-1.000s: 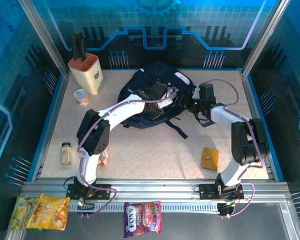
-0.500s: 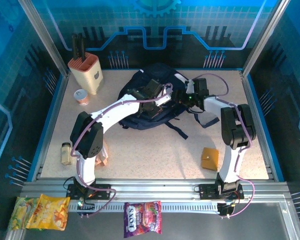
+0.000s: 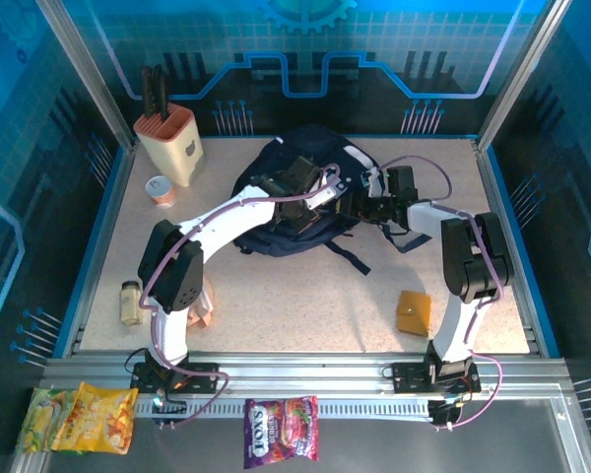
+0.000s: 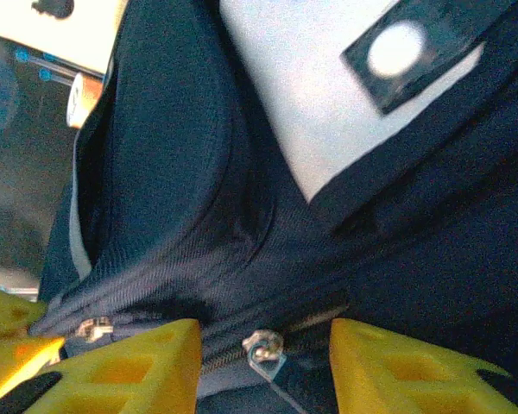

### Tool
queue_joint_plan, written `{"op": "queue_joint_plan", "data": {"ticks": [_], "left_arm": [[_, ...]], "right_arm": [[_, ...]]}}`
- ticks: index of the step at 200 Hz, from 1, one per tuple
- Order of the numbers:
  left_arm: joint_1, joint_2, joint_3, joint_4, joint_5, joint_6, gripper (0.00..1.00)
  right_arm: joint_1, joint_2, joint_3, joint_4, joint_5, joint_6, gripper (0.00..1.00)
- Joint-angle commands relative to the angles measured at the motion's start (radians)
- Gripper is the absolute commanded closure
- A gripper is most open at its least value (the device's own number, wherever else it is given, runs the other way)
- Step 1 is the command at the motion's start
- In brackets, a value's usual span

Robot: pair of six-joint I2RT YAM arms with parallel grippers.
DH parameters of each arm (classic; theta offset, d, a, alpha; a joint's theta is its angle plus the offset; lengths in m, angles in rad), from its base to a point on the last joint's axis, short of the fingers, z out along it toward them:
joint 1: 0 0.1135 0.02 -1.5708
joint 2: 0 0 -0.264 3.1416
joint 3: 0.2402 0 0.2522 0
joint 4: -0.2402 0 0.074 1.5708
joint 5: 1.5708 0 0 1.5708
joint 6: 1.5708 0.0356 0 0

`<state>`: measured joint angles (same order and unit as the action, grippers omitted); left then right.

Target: Pack the student bag

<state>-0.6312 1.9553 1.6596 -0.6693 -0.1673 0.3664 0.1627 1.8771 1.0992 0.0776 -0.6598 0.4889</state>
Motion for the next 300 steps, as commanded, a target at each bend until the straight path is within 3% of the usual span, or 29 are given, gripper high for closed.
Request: {"op": "queue_joint_plan", "data": {"ticks": [1,20,60,118,186,214,263,300], "left_arm": [[0.001,-0.036,0.021,0.04,0.015,-0.024,1.0],[0.001,-0.036,0.023,0.036,0.012,-0.022,1.0],[0.001,-0.035,0.026,0.032,0.014,-0.025,1.0],[0.002,-0.03,0.037,0.03,0.021,-0.029,1.0],[0.006,-0.027,0.047,0.03,0.027,-0.043,1.0],[0.012,-0.026,0.049,0.031,0.03,-0.051,1.0],[0.027,-0.025,0.056,0.038,0.055,-0.076,1.0],[0.033,-0.024,0.055,0.045,0.072,-0.089,1.0]], "right_arm": [[0.0,-0.023,0.003,-0.074,-0.035,-0.078,0.6],[0.003,-0.016,0.013,-0.103,-0.038,-0.112,0.67],[0.01,-0.017,0.046,-0.205,0.08,-0.2,0.57],[0.048,0.013,0.121,-0.301,0.094,-0.344,0.55],[0.081,0.038,0.147,-0.358,0.196,-0.382,0.62],[0.083,0.024,0.127,-0.34,0.179,-0.372,0.74],[0.084,0.007,0.096,-0.308,0.123,-0.343,0.83],[0.092,-0.005,0.061,-0.253,0.088,-0.295,0.82]]}}
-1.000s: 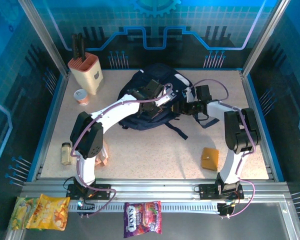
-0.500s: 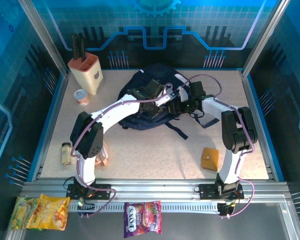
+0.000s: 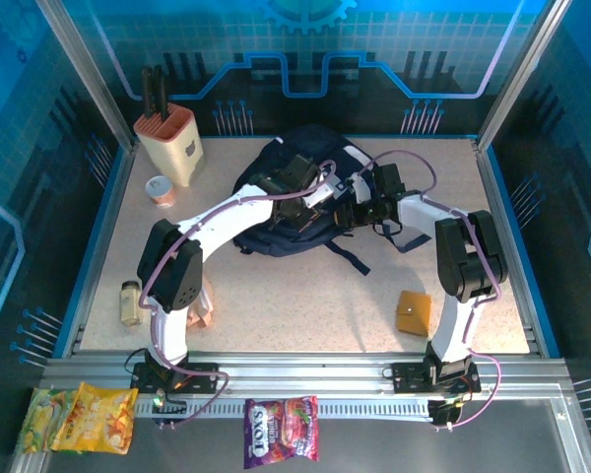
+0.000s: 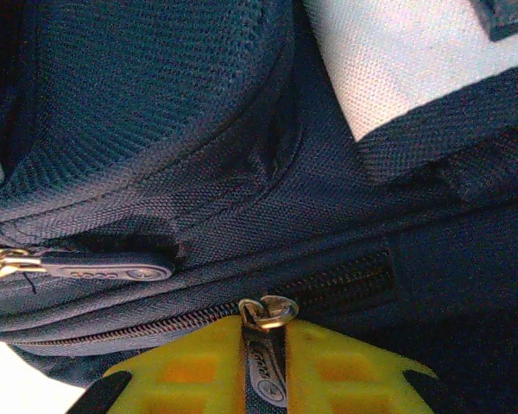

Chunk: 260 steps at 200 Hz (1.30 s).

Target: Pack the student bag

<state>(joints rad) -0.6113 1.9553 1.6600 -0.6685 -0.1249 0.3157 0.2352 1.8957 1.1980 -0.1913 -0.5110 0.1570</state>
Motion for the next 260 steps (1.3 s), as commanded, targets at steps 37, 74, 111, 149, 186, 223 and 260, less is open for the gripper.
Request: {"op": "queue_joint_plan", "data": {"ticks": [37,74,111,149,186,223,260], "left_arm": [[0.015,-0.016,0.059,0.056,0.055,-0.064,1.0],[0.02,-0.003,0.067,0.076,0.088,-0.102,1.0],[0.024,0.002,0.068,0.083,0.1,-0.11,1.0],[0.025,-0.012,0.057,0.081,0.116,-0.11,1.0],[0.027,-0.009,0.056,0.084,0.124,-0.119,1.0],[0.034,-0.003,0.064,0.081,0.121,-0.133,1.0],[0.063,0.009,0.071,0.11,0.198,-0.229,1.0]], "right_arm": [[0.042,-0.043,-0.087,0.095,-0.132,0.083,0.84],[0.077,-0.093,-0.17,0.221,-0.202,0.151,0.84],[0.075,-0.131,-0.203,0.238,-0.061,0.185,0.77],[0.083,-0.134,-0.196,0.212,0.032,0.181,0.63],[0.119,-0.111,-0.175,0.199,0.089,0.174,0.72],[0.124,-0.144,-0.203,0.238,0.109,0.189,0.89],[0.14,-0.183,-0.272,0.357,-0.023,0.267,0.91]]}}
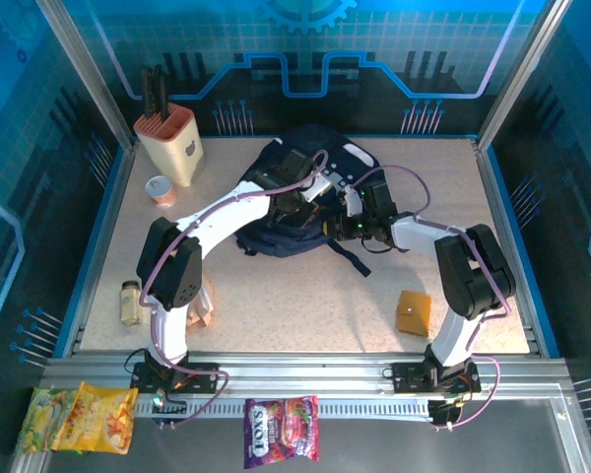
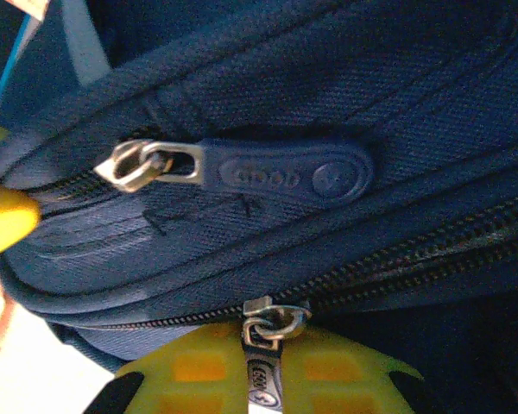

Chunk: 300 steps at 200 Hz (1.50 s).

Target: Pack the student bag

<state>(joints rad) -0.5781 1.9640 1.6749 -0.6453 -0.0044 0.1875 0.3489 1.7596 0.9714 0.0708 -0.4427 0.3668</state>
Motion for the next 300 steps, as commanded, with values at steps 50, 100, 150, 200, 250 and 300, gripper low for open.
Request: {"op": "queue_joint_plan", "data": {"ticks": [50,100,150,200,250,300], "left_arm": [[0.036,0.06,0.101,0.142,0.177,-0.221,1.0],[0.039,0.064,0.099,0.155,0.164,-0.231,1.0],[0.042,0.005,0.025,0.192,0.182,-0.211,1.0],[0.041,-0.025,-0.003,0.219,0.213,-0.214,1.0],[0.04,-0.048,-0.008,0.223,0.219,-0.218,1.0],[0.04,-0.051,-0.017,0.218,0.224,-0.218,1.0]], "right_arm": [[0.115,-0.045,-0.142,0.356,-0.157,0.265,0.89],[0.092,-0.078,-0.256,0.53,-0.097,0.433,0.77],[-0.031,-0.258,-0.347,0.455,-0.005,0.561,0.52],[-0.103,-0.245,-0.236,0.235,0.042,0.797,0.47],[-0.105,-0.091,-0.109,0.273,-0.019,0.907,0.49],[-0.1,-0.015,-0.03,0.317,-0.053,0.94,0.59]]}}
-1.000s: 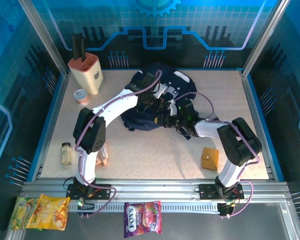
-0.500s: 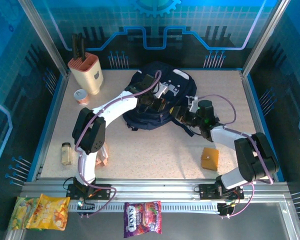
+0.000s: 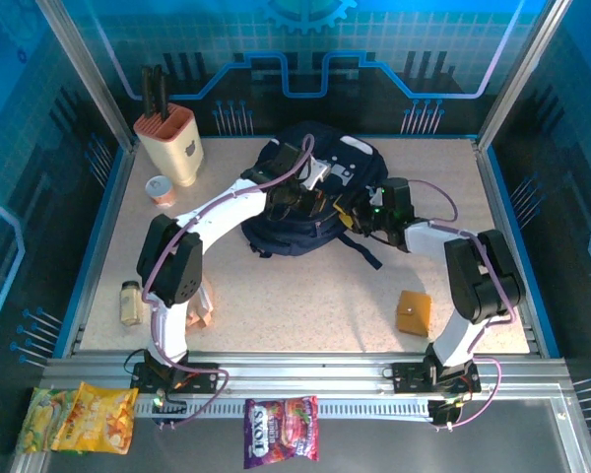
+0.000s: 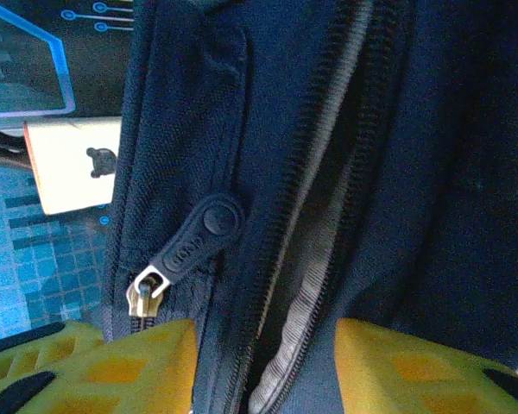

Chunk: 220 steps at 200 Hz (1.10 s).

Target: Pack the student bag

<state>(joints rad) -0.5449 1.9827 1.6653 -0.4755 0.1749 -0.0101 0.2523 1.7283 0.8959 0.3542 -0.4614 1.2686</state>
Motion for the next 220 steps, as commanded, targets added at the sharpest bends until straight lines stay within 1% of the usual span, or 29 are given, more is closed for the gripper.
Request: {"op": "queue_joint_plan", "data": {"ticks": [1,26,86,102,111,128,134,161,179,199,220], "left_arm": [[0.007,-0.069,-0.008,0.049,0.045,-0.021,1.0],[0.007,-0.069,-0.012,0.047,0.039,-0.021,1.0],[0.007,-0.074,-0.016,0.049,0.047,-0.03,1.0],[0.007,-0.082,-0.024,0.046,0.048,-0.042,1.0],[0.007,-0.091,-0.033,0.041,0.04,-0.053,0.92],[0.009,-0.128,-0.063,0.024,-0.003,-0.104,0.7],[0.009,-0.143,-0.081,0.019,-0.025,-0.133,0.66],[0.002,-0.233,-0.203,0.031,-0.038,-0.271,0.56],[-0.014,-0.284,-0.285,0.056,-0.043,-0.376,0.52],[-0.04,-0.312,-0.352,0.083,-0.073,-0.499,0.51],[-0.066,-0.31,-0.406,0.139,-0.082,-0.597,0.51]], "right_arm": [[-0.003,0.017,0.046,0.034,-0.035,0.038,0.59],[-0.003,0.018,0.043,0.036,-0.037,0.04,0.65],[-0.004,0.044,0.039,0.05,-0.053,0.066,0.65],[0.001,0.063,0.053,0.073,-0.064,0.079,0.69],[0.002,0.074,0.061,0.081,-0.07,0.082,0.73],[0.006,0.076,0.069,0.107,-0.071,0.083,0.79],[0.005,0.073,0.069,0.115,-0.071,0.082,0.8],[0.007,0.057,0.068,0.124,-0.072,0.069,0.82],[0.007,0.048,0.066,0.123,-0.077,0.069,0.82],[0.01,0.042,0.064,0.125,-0.077,0.069,0.83],[0.012,0.039,0.063,0.127,-0.08,0.071,0.83]]}}
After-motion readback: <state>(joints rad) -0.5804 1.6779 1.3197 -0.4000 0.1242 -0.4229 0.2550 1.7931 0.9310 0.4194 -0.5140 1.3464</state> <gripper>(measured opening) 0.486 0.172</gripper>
